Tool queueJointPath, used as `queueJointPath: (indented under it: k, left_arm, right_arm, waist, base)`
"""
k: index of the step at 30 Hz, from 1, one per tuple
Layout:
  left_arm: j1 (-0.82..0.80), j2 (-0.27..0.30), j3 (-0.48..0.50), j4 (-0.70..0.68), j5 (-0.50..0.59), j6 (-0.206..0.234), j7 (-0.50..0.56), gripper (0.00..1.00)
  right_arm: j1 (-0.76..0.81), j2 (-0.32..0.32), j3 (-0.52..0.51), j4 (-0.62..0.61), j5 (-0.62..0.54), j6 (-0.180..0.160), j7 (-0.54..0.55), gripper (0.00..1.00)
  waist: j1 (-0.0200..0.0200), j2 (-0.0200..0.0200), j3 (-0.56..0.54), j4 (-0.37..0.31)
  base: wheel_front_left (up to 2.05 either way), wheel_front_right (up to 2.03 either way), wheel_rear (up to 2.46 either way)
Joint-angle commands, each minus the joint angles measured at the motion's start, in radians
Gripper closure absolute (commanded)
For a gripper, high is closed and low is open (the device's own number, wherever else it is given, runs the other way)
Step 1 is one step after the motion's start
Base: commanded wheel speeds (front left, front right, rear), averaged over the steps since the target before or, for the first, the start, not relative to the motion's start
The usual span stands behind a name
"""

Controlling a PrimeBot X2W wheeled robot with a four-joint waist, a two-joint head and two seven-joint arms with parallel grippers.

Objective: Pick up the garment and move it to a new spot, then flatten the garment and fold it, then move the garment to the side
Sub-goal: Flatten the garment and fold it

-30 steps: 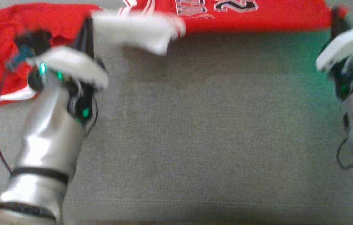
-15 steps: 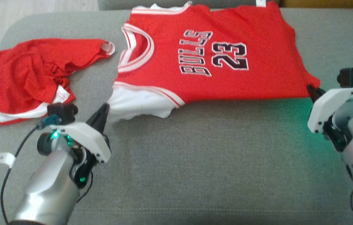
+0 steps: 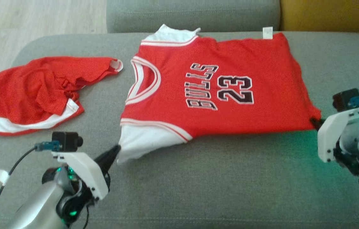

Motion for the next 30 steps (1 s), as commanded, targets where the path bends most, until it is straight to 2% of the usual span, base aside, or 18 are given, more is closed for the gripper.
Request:
queueJointPath:
  k: [1, 9, 16, 21, 30]
  left_arm:
    - [-0.017, 0.054, 0.04, -0.049, -0.029, 0.001, 0.028, 1.0]
    - [0.099, 0.157, 0.031, -0.236, -0.171, 0.001, 0.212, 1.0]
    - [0.18, 0.23, 0.052, -0.388, -0.261, 0.032, 0.297, 1.0]
    - [0.182, 0.248, 0.078, -0.454, -0.276, 0.064, 0.299, 1.0]
    - [0.093, 0.239, 0.123, -0.494, -0.311, 0.097, 0.326, 1.0]
  right_arm:
    - [0.012, -0.042, 0.027, -0.042, 0.019, -0.001, 0.018, 1.0]
    - [0.061, -0.163, 0.164, -0.189, 0.114, -0.001, 0.157, 1.0]
    - [0.091, -0.257, 0.227, -0.319, 0.21, -0.001, 0.272, 1.0]
    - [0.079, -0.284, 0.232, -0.362, 0.227, -0.001, 0.288, 1.0]
    - [-0.009, -0.287, 0.273, -0.37, 0.184, -0.001, 0.304, 1.0]
  waist:
    - [0.0001, -0.0001, -0.012, -0.003]
    - [0.0001, -0.0001, -0.046, -0.013]
    - [0.0001, -0.0001, -0.059, -0.023]
    - [0.0001, -0.0001, -0.047, -0.03]
    - [0.0001, -0.0001, 0.011, -0.033]
  base:
    - [0.0, 0.0, 0.0]
    - [0.0, 0.0, 0.0]
    - [0.0, 0.0, 0.0]
    - [0.0, 0.0, 0.0]
    - [0.0, 0.0, 0.0]
